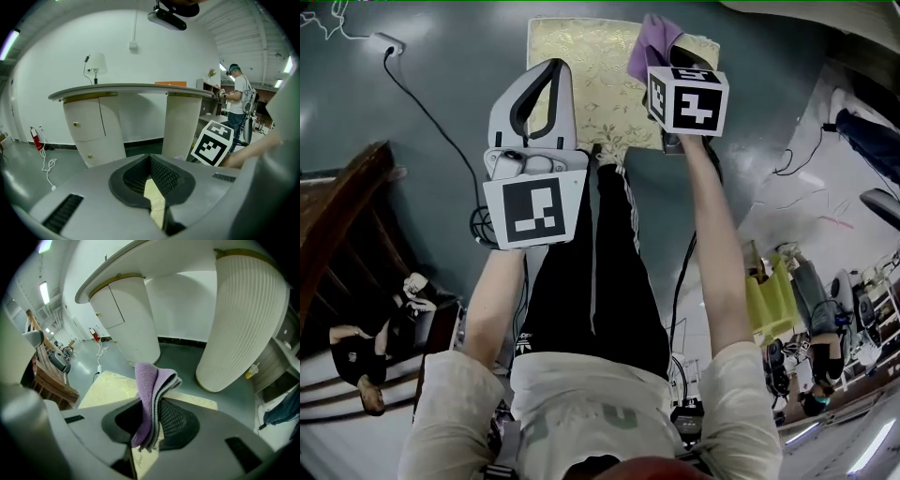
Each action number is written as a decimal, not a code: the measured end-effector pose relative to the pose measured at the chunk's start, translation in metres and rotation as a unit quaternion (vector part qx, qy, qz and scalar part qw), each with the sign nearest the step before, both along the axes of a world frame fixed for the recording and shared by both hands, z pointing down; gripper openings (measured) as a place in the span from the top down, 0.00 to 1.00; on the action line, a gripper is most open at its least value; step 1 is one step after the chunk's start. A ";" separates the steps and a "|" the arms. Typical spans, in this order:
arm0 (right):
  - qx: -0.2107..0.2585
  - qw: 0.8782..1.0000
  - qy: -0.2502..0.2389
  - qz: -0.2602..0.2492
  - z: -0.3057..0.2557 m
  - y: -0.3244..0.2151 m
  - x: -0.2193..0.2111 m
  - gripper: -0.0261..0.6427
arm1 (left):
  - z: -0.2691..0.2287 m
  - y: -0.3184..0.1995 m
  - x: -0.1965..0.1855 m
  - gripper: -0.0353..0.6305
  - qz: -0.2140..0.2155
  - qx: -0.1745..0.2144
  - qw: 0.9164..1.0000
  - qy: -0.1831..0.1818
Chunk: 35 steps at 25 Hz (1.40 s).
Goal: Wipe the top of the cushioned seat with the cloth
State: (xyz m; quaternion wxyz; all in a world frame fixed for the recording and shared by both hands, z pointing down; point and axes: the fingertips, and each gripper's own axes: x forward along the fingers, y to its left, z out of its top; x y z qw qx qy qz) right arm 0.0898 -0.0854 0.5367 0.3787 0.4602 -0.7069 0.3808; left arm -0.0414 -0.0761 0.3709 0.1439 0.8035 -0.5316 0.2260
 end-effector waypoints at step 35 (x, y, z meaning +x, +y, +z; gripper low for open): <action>-0.006 0.989 0.129 0.072 0.009 0.020 0.149 0.83 | 0.002 0.007 0.047 0.94 0.070 -0.002 0.998 -0.006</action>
